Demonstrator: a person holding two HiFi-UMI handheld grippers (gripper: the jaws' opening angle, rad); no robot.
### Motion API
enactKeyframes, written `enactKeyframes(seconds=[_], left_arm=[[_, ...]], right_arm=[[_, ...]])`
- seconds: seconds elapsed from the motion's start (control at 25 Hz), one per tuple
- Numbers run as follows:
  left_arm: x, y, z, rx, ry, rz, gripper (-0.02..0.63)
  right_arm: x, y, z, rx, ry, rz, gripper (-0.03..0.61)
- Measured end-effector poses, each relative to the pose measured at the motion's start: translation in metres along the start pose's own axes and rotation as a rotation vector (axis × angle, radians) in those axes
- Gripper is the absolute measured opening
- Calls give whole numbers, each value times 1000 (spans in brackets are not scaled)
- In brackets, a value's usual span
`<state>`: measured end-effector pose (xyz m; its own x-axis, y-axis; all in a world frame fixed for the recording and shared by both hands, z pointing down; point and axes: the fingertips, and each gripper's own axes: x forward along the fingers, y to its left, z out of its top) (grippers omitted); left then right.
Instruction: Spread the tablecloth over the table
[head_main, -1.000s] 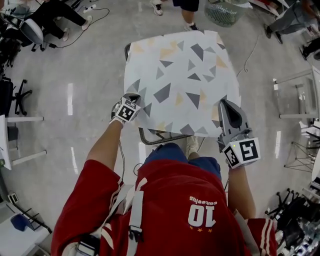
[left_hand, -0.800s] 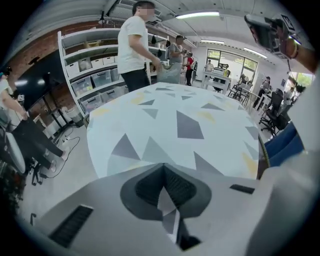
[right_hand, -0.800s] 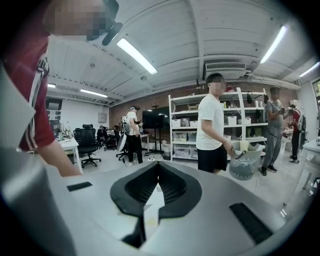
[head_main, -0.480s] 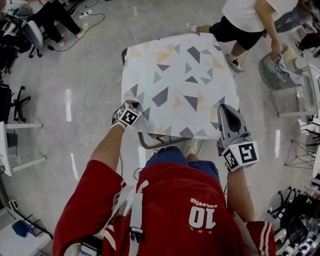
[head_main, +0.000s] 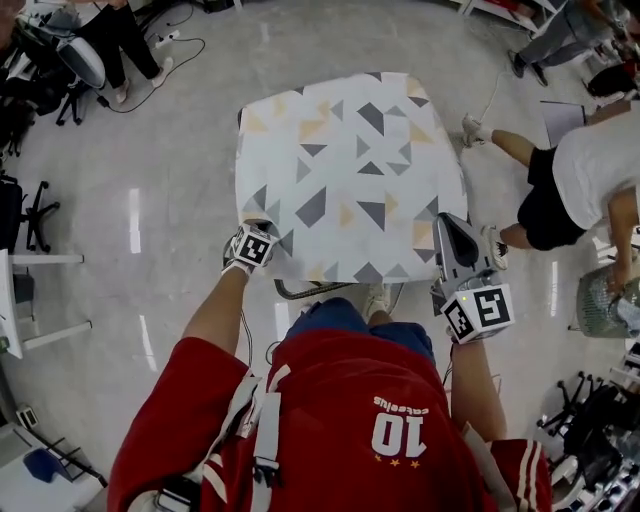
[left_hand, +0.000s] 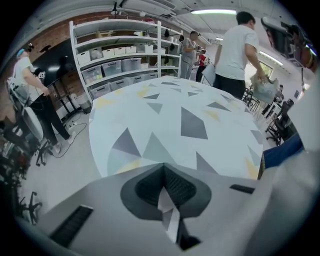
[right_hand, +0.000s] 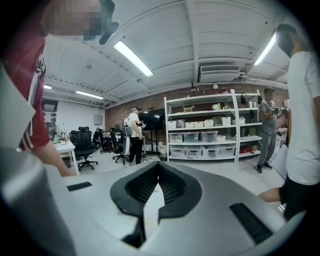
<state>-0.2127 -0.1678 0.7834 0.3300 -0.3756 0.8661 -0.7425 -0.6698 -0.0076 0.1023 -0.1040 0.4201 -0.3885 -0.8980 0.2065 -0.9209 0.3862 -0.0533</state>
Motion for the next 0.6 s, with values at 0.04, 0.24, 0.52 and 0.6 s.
enactKeyframes(seconds=[0.04,0.24,0.52,0.6], left_arm=[[-1,-3,-1,-9,3,5,3],[-3,-23,-8,-82,6,42,3],[-9,-44,-15,-136,51,102,3],[-11,-50,-16,-166,56,135,3]], right_arm=[[-2,0,1,3,1,-2,14],[-17,-4,1,18,8,-7,14],[-33,-29,6,-17,27,63,14],[-35,-44,8,-26,33,87,14]])
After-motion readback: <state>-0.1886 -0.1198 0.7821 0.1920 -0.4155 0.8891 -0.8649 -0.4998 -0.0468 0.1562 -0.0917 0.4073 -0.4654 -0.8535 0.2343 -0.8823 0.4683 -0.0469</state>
